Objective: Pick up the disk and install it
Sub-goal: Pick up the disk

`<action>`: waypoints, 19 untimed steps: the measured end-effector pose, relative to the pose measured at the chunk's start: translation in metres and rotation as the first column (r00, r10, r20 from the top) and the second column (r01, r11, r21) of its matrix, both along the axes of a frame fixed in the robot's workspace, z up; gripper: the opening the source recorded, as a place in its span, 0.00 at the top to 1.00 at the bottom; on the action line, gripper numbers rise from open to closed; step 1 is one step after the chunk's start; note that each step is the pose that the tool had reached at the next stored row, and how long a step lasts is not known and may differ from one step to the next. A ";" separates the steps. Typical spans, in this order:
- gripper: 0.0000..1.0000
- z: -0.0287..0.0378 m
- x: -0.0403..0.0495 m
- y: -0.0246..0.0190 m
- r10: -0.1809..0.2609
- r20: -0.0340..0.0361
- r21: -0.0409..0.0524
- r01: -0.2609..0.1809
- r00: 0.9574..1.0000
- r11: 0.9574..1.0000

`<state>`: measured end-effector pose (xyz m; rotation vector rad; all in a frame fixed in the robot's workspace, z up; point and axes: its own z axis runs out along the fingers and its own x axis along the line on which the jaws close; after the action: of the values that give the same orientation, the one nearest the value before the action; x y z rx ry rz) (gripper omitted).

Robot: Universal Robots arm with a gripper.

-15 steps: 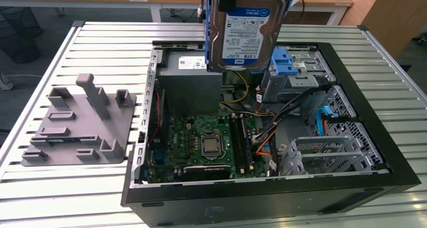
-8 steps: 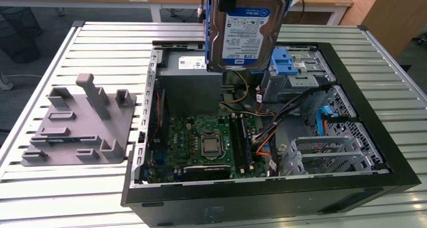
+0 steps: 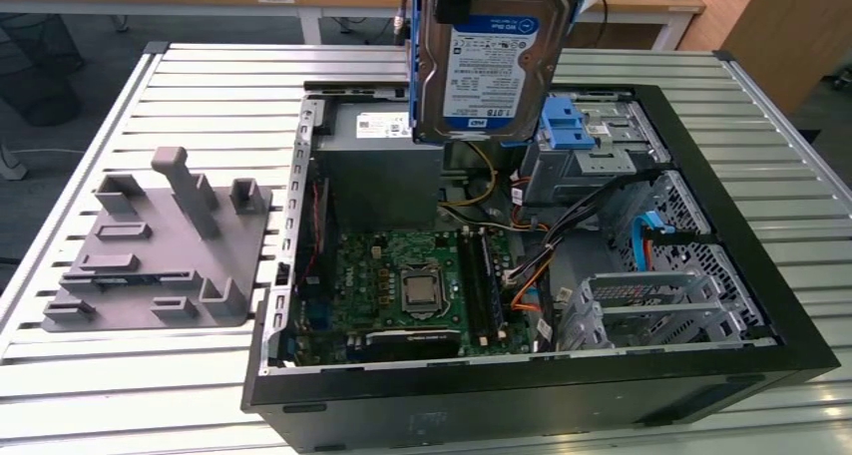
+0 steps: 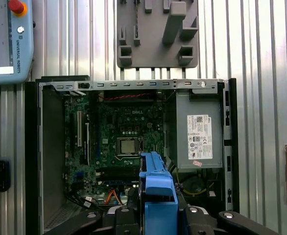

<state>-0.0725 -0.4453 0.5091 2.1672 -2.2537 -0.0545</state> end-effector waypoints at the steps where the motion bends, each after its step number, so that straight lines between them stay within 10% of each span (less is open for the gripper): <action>1: 0.64 0.0000 0.0000 0.0000 0.000 0.000 0.000 0.000 1.000 1.000; 19: 0.64 -0.0088 0.0000 -0.0074 0.008 0.000 -0.001 -0.008 1.000 1.000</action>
<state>-0.0725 -0.4527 0.5003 2.1759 -2.2444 -0.0537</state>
